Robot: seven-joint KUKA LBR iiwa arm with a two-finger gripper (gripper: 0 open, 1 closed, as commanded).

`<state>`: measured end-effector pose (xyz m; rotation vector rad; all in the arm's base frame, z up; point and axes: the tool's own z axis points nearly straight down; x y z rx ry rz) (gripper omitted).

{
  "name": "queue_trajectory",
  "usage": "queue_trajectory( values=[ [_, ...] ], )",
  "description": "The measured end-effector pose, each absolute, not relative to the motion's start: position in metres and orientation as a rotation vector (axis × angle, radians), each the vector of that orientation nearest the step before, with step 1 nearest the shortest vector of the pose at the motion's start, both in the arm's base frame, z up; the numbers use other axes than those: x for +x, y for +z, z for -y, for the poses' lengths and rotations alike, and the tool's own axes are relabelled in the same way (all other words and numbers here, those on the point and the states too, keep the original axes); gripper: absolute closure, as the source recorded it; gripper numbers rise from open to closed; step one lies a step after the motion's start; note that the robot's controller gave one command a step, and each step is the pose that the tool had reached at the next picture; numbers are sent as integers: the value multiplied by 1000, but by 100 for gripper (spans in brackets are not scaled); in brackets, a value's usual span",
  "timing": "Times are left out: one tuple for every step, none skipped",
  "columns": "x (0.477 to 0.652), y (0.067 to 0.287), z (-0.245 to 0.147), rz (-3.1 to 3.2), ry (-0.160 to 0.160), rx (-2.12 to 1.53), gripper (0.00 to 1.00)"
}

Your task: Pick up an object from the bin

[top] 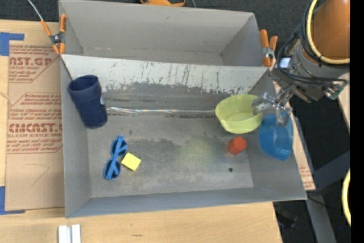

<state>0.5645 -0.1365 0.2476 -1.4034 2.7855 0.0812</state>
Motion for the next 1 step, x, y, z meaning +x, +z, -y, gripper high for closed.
queue_trajectory(
  values=[
    [565,248,137,-2786,81,-1403,100]
  ],
)
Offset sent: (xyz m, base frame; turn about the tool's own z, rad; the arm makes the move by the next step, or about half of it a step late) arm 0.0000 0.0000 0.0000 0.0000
